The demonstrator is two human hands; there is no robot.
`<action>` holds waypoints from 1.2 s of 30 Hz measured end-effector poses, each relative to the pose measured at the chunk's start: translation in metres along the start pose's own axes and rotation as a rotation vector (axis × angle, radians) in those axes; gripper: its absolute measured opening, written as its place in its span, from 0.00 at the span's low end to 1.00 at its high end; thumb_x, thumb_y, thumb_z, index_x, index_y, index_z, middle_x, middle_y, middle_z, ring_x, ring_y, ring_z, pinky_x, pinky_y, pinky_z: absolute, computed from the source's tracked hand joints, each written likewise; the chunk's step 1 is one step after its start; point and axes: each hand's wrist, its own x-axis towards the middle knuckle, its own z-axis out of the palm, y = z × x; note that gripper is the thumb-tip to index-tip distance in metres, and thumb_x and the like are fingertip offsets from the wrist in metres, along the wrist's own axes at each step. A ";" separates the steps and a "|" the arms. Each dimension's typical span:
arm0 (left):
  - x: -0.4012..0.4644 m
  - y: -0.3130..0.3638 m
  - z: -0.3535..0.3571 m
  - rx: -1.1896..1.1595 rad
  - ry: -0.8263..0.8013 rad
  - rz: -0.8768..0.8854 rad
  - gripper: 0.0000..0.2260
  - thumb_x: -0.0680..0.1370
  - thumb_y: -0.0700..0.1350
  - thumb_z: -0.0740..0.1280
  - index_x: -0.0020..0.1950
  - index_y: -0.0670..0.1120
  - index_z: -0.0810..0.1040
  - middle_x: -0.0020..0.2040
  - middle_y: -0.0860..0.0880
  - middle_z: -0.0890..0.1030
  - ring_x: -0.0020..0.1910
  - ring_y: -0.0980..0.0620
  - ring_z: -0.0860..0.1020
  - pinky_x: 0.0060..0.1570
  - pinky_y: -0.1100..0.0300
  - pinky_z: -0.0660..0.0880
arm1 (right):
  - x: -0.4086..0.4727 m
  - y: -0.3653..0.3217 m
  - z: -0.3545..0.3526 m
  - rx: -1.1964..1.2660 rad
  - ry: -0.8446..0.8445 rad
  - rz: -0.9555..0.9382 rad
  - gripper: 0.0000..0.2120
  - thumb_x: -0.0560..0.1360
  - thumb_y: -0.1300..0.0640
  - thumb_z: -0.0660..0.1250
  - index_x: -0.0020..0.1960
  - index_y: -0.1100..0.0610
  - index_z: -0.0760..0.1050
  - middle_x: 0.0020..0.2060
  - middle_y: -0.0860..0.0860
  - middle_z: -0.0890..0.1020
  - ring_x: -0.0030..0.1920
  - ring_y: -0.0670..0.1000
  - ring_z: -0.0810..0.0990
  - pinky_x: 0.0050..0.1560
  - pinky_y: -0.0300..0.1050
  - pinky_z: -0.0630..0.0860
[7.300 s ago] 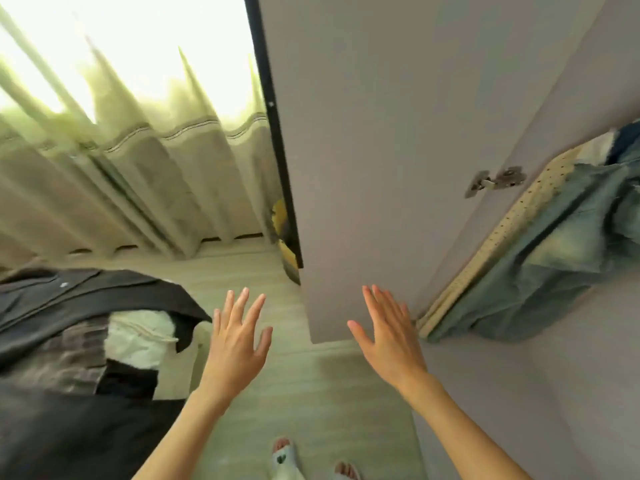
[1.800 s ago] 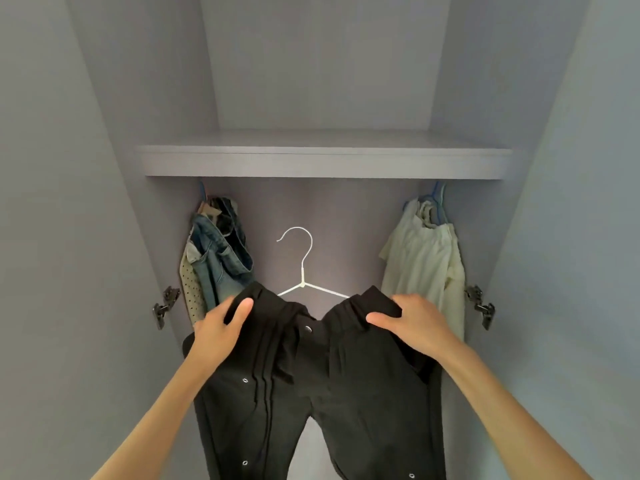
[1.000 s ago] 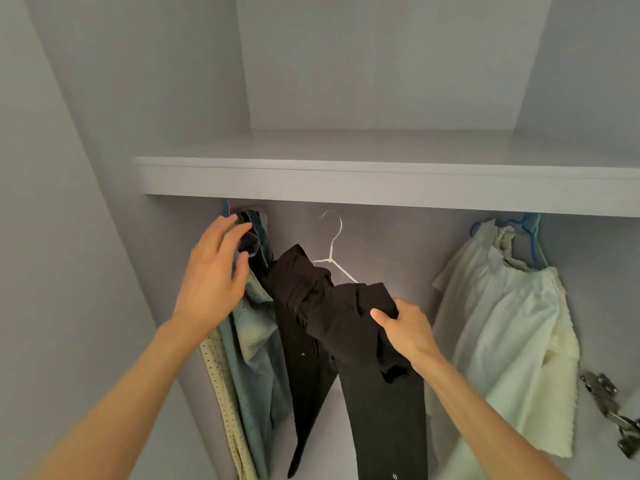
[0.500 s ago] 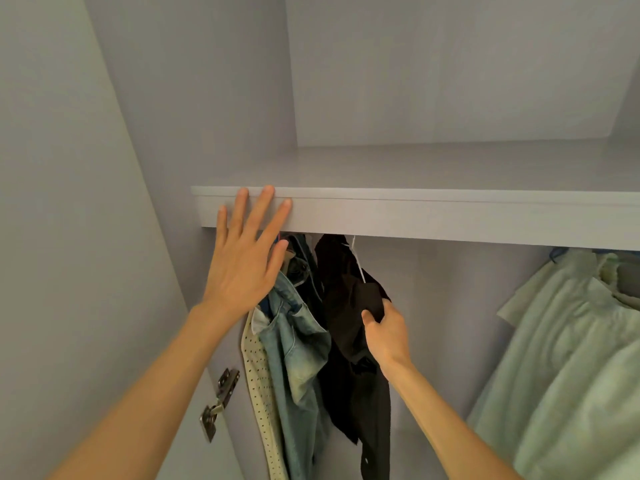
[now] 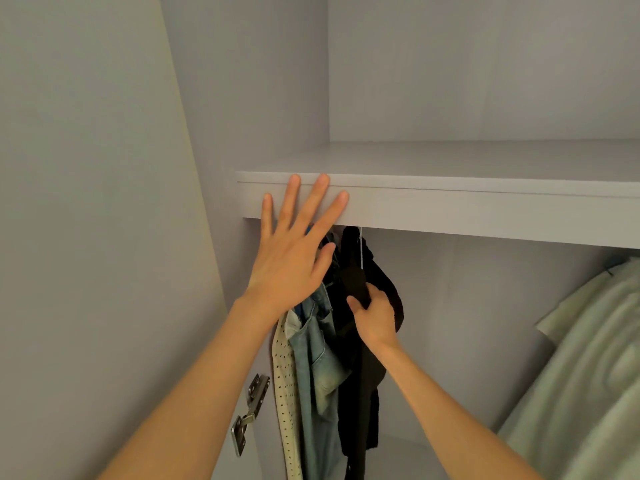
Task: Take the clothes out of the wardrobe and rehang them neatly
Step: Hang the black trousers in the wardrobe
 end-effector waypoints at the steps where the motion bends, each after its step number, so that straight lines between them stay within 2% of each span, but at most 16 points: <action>1: 0.000 0.000 0.001 0.002 0.005 -0.001 0.31 0.78 0.45 0.60 0.76 0.53 0.47 0.76 0.49 0.45 0.74 0.43 0.40 0.70 0.37 0.41 | -0.002 0.004 0.003 -0.059 -0.014 -0.029 0.22 0.77 0.55 0.64 0.69 0.60 0.68 0.60 0.57 0.73 0.62 0.56 0.71 0.60 0.45 0.70; 4: 0.000 0.000 0.004 0.009 0.020 -0.004 0.31 0.78 0.46 0.59 0.76 0.53 0.46 0.76 0.49 0.45 0.74 0.43 0.40 0.70 0.37 0.41 | -0.006 0.010 0.008 -0.190 -0.002 -0.091 0.28 0.77 0.54 0.63 0.74 0.59 0.59 0.68 0.57 0.65 0.69 0.55 0.61 0.68 0.44 0.59; 7: 0.001 -0.001 0.005 0.008 0.020 -0.004 0.31 0.78 0.46 0.59 0.76 0.53 0.45 0.76 0.49 0.44 0.74 0.43 0.39 0.70 0.37 0.40 | -0.006 0.015 0.015 -0.079 -0.083 -0.117 0.29 0.78 0.62 0.60 0.75 0.60 0.51 0.73 0.56 0.60 0.73 0.53 0.58 0.73 0.44 0.55; 9: 0.001 -0.001 0.005 0.001 0.008 -0.004 0.31 0.78 0.47 0.58 0.76 0.53 0.43 0.76 0.50 0.44 0.74 0.44 0.38 0.70 0.38 0.38 | -0.004 0.017 0.023 -0.070 -0.147 -0.127 0.30 0.79 0.63 0.58 0.76 0.59 0.47 0.72 0.59 0.63 0.70 0.56 0.65 0.71 0.52 0.62; 11: 0.001 -0.001 0.005 -0.007 -0.010 0.000 0.31 0.79 0.48 0.56 0.76 0.54 0.42 0.76 0.50 0.42 0.74 0.44 0.36 0.69 0.38 0.37 | 0.000 0.018 0.033 -0.096 -0.178 -0.146 0.31 0.79 0.63 0.57 0.76 0.58 0.45 0.66 0.64 0.70 0.58 0.56 0.74 0.64 0.55 0.69; 12: 0.002 -0.001 0.004 -0.012 -0.021 0.003 0.31 0.79 0.48 0.56 0.76 0.54 0.41 0.76 0.50 0.42 0.74 0.44 0.35 0.69 0.38 0.36 | 0.003 0.016 0.039 -0.103 -0.193 -0.159 0.31 0.79 0.63 0.57 0.76 0.59 0.45 0.64 0.65 0.71 0.55 0.56 0.74 0.61 0.52 0.71; 14: 0.002 -0.002 0.003 -0.021 -0.037 0.006 0.32 0.79 0.48 0.57 0.76 0.54 0.41 0.76 0.51 0.41 0.73 0.44 0.34 0.69 0.38 0.35 | 0.007 0.009 0.052 -0.101 -0.228 -0.175 0.30 0.79 0.63 0.57 0.76 0.59 0.46 0.63 0.66 0.72 0.57 0.61 0.75 0.56 0.45 0.74; 15: 0.002 -0.002 0.003 -0.024 -0.040 0.006 0.32 0.79 0.48 0.57 0.76 0.54 0.40 0.76 0.51 0.40 0.73 0.44 0.34 0.69 0.38 0.35 | 0.010 0.007 0.058 -0.092 -0.248 -0.177 0.29 0.79 0.62 0.57 0.76 0.59 0.48 0.64 0.64 0.71 0.60 0.62 0.74 0.57 0.47 0.73; 17: 0.001 -0.002 0.003 -0.023 -0.040 0.005 0.33 0.78 0.48 0.58 0.76 0.54 0.39 0.76 0.52 0.39 0.73 0.45 0.33 0.68 0.39 0.34 | 0.013 0.003 0.070 -0.069 -0.287 -0.162 0.27 0.79 0.60 0.58 0.75 0.59 0.54 0.66 0.61 0.70 0.64 0.59 0.72 0.64 0.51 0.70; 20: 0.002 -0.002 0.003 -0.024 -0.043 -0.001 0.33 0.78 0.48 0.58 0.75 0.55 0.39 0.75 0.52 0.38 0.72 0.45 0.32 0.68 0.39 0.34 | 0.018 0.004 0.081 -0.012 -0.319 -0.121 0.25 0.79 0.56 0.59 0.73 0.59 0.58 0.67 0.58 0.70 0.66 0.55 0.70 0.66 0.53 0.69; 29: 0.001 -0.002 0.003 -0.040 -0.025 -0.003 0.31 0.78 0.47 0.57 0.76 0.53 0.43 0.76 0.50 0.41 0.73 0.44 0.34 0.69 0.37 0.36 | 0.016 0.004 0.088 0.004 -0.341 -0.093 0.27 0.79 0.53 0.59 0.74 0.56 0.54 0.71 0.55 0.66 0.70 0.54 0.66 0.69 0.55 0.65; 33: 0.001 -0.002 0.003 -0.024 -0.033 -0.003 0.33 0.78 0.48 0.57 0.75 0.55 0.38 0.74 0.55 0.34 0.73 0.45 0.33 0.69 0.38 0.35 | 0.020 0.001 0.081 -0.089 -0.403 -0.133 0.28 0.80 0.52 0.57 0.75 0.57 0.51 0.73 0.57 0.62 0.72 0.55 0.62 0.70 0.54 0.63; 36: 0.001 -0.001 0.001 -0.014 -0.054 -0.020 0.33 0.78 0.49 0.56 0.75 0.55 0.37 0.73 0.55 0.31 0.73 0.44 0.33 0.69 0.39 0.35 | 0.021 -0.001 0.068 -0.173 -0.480 -0.179 0.32 0.79 0.47 0.57 0.76 0.55 0.46 0.75 0.55 0.57 0.74 0.54 0.57 0.72 0.54 0.61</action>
